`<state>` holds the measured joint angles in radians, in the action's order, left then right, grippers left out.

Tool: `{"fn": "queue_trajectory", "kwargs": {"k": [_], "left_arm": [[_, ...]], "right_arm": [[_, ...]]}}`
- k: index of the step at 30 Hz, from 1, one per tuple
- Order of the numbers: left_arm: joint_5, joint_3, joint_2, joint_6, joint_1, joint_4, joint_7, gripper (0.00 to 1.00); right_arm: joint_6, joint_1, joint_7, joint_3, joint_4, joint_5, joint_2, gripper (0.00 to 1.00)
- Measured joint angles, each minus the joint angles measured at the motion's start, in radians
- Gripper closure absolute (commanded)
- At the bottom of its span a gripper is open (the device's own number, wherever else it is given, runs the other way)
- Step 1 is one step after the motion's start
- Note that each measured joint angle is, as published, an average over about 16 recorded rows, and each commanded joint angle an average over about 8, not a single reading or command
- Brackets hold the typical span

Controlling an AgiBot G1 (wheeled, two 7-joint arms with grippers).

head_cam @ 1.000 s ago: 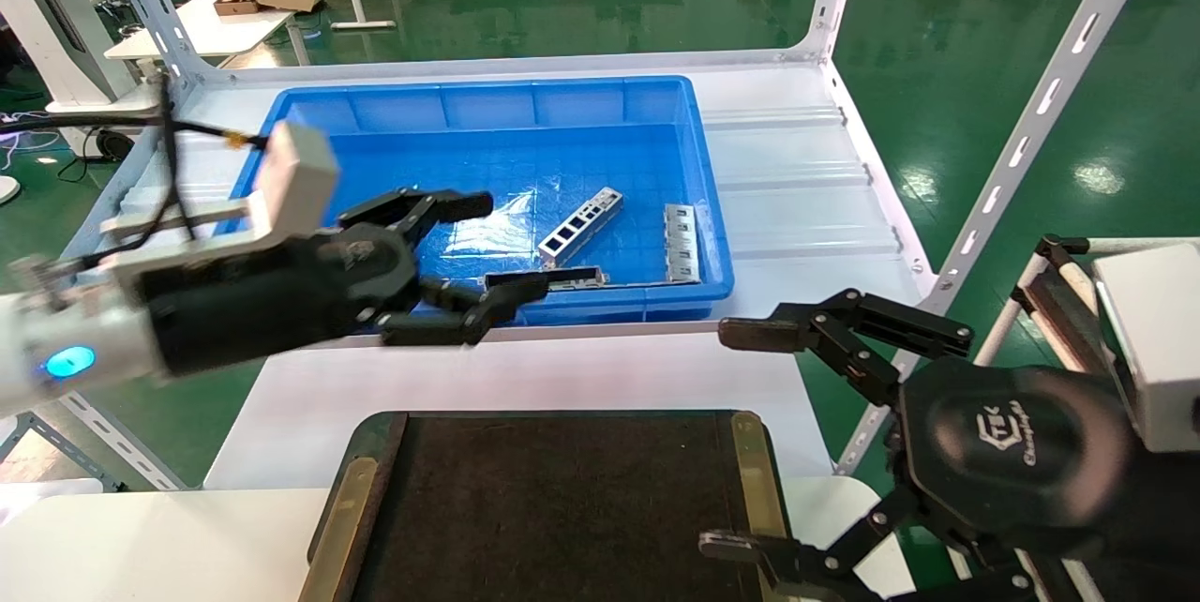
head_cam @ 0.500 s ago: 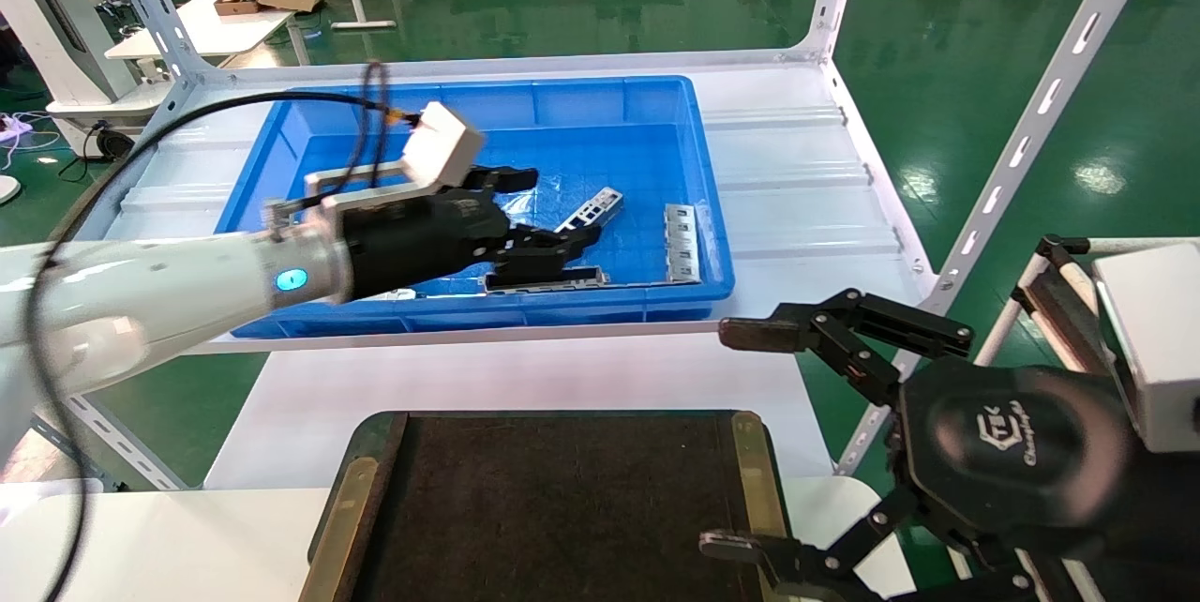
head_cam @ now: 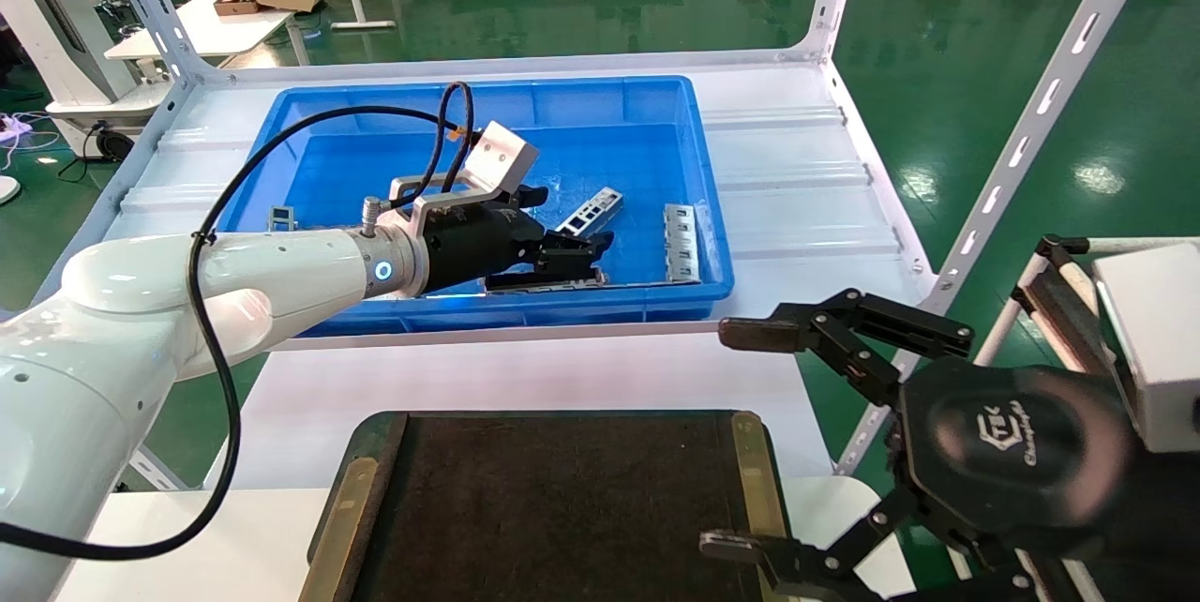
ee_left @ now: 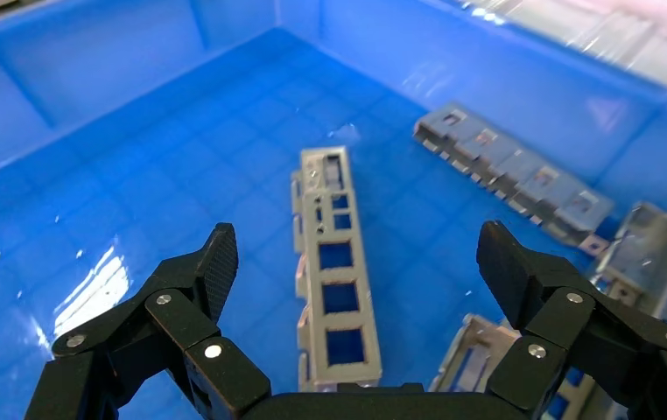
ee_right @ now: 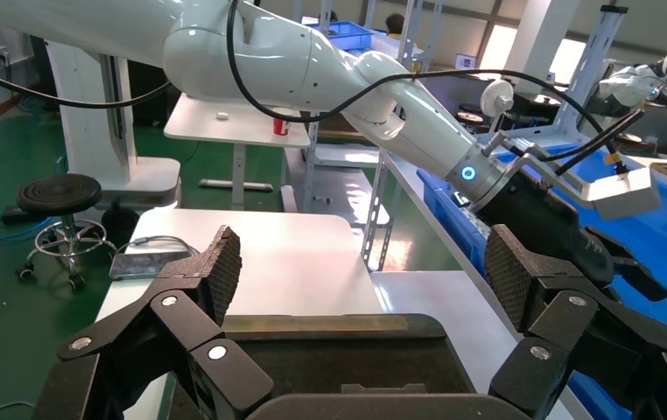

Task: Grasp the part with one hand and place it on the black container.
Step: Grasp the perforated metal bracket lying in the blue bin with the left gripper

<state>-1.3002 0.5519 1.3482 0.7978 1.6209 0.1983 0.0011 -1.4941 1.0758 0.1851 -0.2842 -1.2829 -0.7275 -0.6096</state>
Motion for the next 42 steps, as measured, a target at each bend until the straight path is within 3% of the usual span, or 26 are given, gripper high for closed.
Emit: {"fn": "queue_trajectory", "kwargs": {"k": [1,3,5,42], "left_arm": [[0.001,0.003,0.004,-0.007,0.001,-0.008,0.0,0.67],[0.004,0.01,0.01,-0.019,0.002,-0.018,-0.002,0.92],[0.008,0.018,0.013,-0.03,0.0,-0.022,-0.007,1.0],[0.147,0.21,0.014,-0.126,-0.028,0.04,-0.126,1.0]], "right_arm": [[0.0,0.0,0.0,0.0,0.0,0.0,0.0,0.97],[0.0,0.0,0.0,0.0,0.0,0.0,0.0,1.0],[0.0,0.0,0.0,0.0,0.0,0.0,0.0,1.0],[0.001,0.001,-0.001,-0.003,0.0,0.002,0.001,1.0]]}}
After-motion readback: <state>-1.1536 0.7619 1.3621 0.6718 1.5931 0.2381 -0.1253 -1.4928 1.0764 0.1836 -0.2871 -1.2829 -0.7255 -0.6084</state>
